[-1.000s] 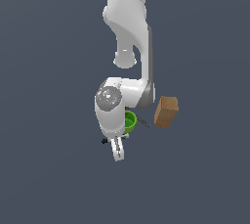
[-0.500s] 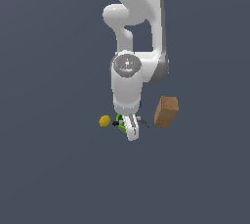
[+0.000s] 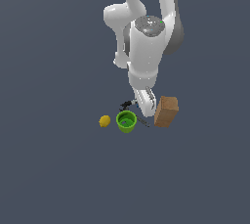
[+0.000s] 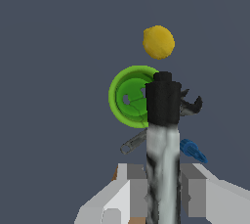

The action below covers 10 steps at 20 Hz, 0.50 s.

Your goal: Pick up a designated object from a clutter of objects.

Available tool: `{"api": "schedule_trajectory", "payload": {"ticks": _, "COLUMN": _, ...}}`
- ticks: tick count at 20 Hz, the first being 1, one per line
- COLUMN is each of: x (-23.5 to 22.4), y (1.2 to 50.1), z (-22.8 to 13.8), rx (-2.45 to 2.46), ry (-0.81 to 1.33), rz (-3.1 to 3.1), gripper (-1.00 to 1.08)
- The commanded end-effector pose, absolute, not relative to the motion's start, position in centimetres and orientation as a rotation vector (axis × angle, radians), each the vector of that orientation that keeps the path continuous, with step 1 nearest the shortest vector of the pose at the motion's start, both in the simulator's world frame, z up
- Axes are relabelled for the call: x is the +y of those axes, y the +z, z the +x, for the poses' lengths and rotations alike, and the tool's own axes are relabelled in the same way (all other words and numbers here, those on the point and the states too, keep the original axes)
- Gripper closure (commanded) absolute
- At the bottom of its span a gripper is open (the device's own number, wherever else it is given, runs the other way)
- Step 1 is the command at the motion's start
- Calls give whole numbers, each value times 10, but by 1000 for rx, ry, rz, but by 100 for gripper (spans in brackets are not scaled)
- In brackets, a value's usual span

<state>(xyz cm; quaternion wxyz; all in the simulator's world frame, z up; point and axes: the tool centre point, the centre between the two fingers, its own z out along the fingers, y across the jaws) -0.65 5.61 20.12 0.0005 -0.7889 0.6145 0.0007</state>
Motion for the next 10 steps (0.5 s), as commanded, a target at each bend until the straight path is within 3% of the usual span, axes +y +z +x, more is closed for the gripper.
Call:
{"api": "schedule_trajectory", "payload": {"ticks": 1, "x": 69, "y": 220, "z": -20, "rx": 1931, "ry": 0, "rz": -2478, "gripper": 108}}
{"api": "schedule_trajectory", "payload": {"ticks": 10, "x": 120, "y": 291, "z": -71, "rx": 1933, "ry": -6, "rz": -2479, "gripper": 108}}
